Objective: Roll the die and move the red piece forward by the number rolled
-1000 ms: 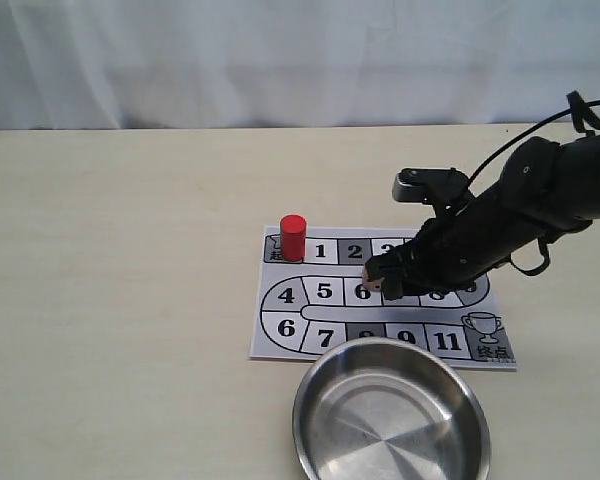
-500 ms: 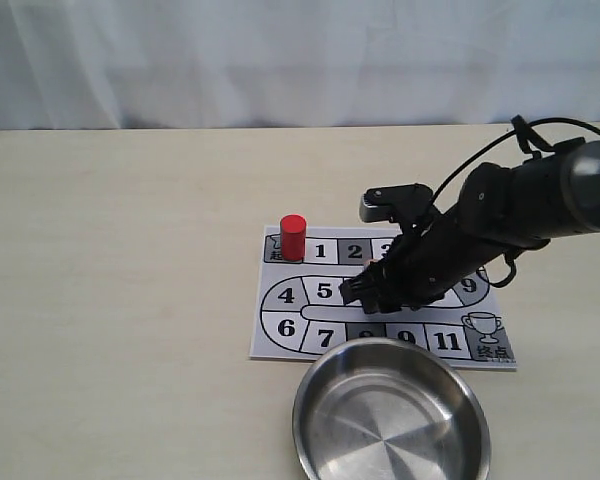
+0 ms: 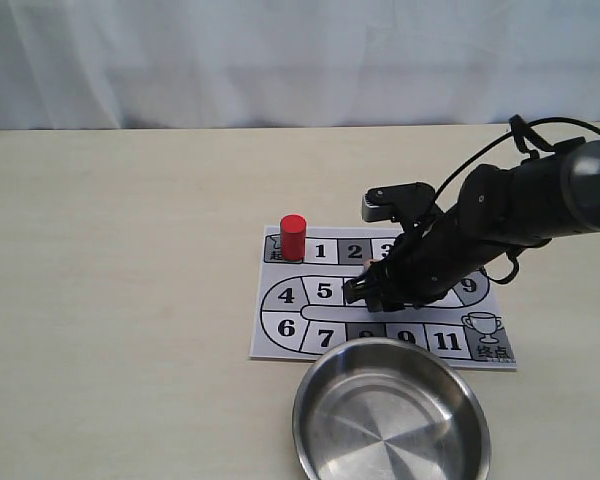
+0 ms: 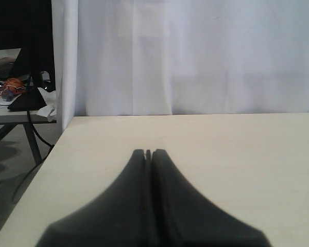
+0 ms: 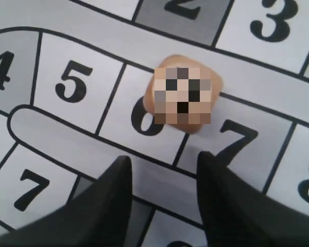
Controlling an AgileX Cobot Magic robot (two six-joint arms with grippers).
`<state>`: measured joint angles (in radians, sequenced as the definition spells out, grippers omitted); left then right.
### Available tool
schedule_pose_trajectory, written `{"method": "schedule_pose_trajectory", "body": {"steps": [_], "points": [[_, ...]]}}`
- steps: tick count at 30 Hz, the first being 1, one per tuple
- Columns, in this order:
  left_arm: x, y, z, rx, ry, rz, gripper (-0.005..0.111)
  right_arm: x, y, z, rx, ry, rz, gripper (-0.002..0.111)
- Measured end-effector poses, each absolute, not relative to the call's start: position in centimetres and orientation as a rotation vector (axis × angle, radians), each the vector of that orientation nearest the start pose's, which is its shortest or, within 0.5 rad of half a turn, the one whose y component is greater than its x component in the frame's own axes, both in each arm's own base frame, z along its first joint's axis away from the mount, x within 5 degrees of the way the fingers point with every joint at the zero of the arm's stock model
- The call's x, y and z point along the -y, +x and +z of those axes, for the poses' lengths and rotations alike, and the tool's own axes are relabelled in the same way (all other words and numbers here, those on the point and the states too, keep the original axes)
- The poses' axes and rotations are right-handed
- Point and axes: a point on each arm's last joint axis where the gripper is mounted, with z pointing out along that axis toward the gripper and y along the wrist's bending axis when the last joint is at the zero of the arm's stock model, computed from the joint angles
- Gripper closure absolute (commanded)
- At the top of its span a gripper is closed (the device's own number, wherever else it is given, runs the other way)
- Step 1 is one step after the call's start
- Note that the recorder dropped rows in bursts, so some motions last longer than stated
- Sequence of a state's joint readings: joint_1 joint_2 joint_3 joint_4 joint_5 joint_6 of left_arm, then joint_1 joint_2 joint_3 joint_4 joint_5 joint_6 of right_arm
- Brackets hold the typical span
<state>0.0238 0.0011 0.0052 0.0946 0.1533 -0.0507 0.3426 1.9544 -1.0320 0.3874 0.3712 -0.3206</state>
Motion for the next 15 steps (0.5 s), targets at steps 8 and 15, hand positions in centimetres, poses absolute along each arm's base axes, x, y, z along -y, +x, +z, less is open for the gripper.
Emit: {"method": "schedule_pose_trajectory", "body": {"steps": [8, 15], "points": [[-0.3, 5.6, 19.7, -1.645, 0.004, 0.063, 0.107, -13.5, 33.3, 14.2, -2.658, -0.484, 0.3, 0.059], [-0.3, 5.6, 19.7, -1.645, 0.004, 0.063, 0.107, -15.1, 34.1, 18.6, -2.592, -0.51, 0.369, 0.049]]}}
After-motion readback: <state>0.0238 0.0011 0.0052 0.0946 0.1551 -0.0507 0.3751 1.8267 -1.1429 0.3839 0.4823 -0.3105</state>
